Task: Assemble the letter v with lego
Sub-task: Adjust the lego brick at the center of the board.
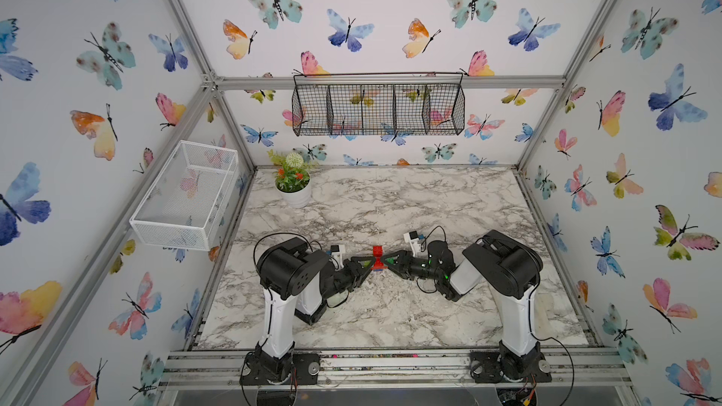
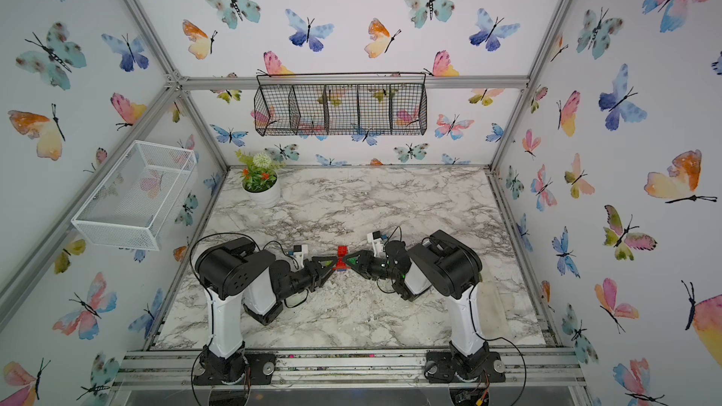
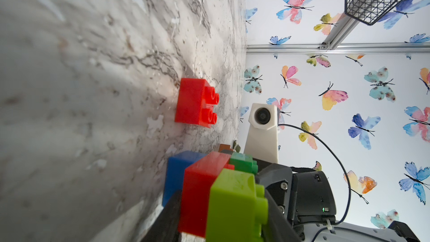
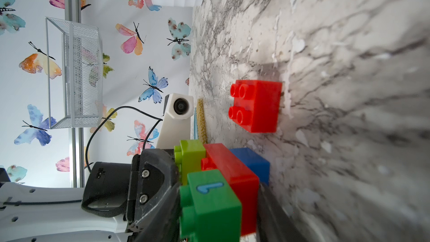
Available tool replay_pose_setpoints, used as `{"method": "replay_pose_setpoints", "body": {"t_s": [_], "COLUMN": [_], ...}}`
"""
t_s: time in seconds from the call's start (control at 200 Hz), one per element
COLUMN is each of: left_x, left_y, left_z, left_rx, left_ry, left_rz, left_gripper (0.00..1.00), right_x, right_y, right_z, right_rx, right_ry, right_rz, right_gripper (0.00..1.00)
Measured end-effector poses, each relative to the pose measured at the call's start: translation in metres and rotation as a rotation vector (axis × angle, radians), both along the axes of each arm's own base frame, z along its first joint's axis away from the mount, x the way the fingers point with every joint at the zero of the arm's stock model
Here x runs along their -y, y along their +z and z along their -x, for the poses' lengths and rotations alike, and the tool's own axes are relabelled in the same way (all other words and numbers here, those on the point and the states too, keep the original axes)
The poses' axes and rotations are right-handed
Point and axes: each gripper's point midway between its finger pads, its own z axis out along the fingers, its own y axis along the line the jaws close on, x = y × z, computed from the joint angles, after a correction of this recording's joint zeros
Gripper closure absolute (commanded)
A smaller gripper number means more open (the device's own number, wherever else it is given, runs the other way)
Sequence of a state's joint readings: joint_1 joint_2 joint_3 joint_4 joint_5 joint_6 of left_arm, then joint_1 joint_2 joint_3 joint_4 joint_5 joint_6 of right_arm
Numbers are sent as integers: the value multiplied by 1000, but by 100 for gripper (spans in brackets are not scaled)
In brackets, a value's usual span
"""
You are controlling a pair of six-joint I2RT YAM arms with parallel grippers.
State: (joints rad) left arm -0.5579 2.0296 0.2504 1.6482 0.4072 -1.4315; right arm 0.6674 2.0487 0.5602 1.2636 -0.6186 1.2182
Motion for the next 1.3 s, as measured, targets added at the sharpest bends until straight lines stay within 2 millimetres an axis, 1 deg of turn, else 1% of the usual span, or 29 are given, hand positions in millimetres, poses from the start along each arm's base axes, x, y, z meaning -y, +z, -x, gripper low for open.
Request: {"method": "replay_pose_setpoints", "body": {"t_s": [0.03,0.055,0.15,0.21,0.325,0.41,0.435,0.46,0.526,0.606,0.661,0.706,0.726,0.761,0.811,0.911,0.916,0.981,1.026,1.111,1.176,1.301], "left_x": [0,0,0,2,1,0,-1,-2,-6,-12,-16,-18,-19,-21,-22,-25,-25,-30,-35,-46,-55,-66], "left_y": [0,0,1,7,9,11,11,13,18,19,19,21,24,27,38,52,56,63,73,86,98,106], "left_z": [0,0,0,-1,-1,0,1,1,3,8,11,13,13,13,12,8,7,4,1,-5,-9,-13], "left_rx": [1,7,7,20,25,32,32,36,57,67,76,80,93,102,141,186,197,217,239,275,300,315], "left_ry": [-1,-3,-4,-10,-10,-9,-8,-7,-4,1,5,4,5,5,5,7,10,21,33,53,69,67], "left_rz": [-1,-3,-1,12,17,15,13,14,11,-7,-27,-43,-50,-69,-86,-138,-143,-189,-225,-296,-364,-487], "left_gripper": [37,31,18,15,12,10,2,0,0,1,1,2,2,2,2,2,2,2,2,2,2,2], "right_x": [0,0,0,1,2,3,4,4,5,6,7,6,6,6,6,6,6,6,7,7,7,11], "right_y": [0,0,0,0,1,-1,-2,-3,-3,0,4,8,10,13,17,24,25,31,35,41,40,30], "right_z": [0,0,0,0,-1,-2,-2,-2,-2,-2,-2,-1,-1,-1,-2,-2,-2,-3,-3,2,6,10], "right_rx": [0,1,8,13,18,19,17,16,19,30,49,69,78,97,127,196,202,268,322,443,522,624], "right_ry": [0,1,3,1,-7,-12,-13,-14,-15,-14,-9,0,5,13,22,55,57,82,102,168,220,290], "right_rz": [1,1,7,14,33,51,57,64,74,87,97,105,110,119,137,180,183,213,230,260,289,347], "right_gripper": [66,64,58,55,45,41,40,38,34,29,14,6,3,2,2,2,2,2,2,2,2,2]}}
